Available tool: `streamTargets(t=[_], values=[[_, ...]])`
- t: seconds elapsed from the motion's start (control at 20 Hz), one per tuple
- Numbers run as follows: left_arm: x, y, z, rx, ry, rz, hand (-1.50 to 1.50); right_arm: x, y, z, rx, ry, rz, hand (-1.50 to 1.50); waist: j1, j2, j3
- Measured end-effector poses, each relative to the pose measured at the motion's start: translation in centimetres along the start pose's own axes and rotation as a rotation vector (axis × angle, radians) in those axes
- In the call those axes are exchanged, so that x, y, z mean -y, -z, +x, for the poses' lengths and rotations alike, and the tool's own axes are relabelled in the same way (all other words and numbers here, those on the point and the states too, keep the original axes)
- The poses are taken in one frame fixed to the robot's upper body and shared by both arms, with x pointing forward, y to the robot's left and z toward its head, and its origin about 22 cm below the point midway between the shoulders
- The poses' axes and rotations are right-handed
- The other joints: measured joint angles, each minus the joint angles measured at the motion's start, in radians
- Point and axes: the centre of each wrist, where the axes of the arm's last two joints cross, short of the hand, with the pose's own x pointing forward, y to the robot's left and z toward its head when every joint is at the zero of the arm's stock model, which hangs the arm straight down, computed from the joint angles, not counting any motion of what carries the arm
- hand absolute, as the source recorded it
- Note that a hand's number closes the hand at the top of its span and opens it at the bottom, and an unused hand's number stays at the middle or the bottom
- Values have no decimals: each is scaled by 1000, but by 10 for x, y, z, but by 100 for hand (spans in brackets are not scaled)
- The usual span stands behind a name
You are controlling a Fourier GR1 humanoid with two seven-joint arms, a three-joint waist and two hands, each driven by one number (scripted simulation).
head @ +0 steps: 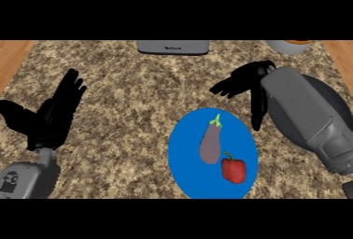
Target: Pick the eggplant from the plate and place it in the pan
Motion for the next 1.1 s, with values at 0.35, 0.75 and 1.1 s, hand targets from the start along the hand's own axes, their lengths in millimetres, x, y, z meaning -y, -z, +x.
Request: streamTargets(t=[0.35, 0.75, 1.1], values=[[1, -3, -1, 4, -5, 12, 0, -4, 10, 34, -96, -177, 8, -150, -8, -3, 0], [-2, -1, -5, -4, 0, 17, 0, -2, 19, 59, -79, -201, 0, -150, -17, -5, -1], [5, -3, -1, -2, -5, 16, 0, -11, 42, 58, -142, -220, 37, -150, -14, -5, -1]])
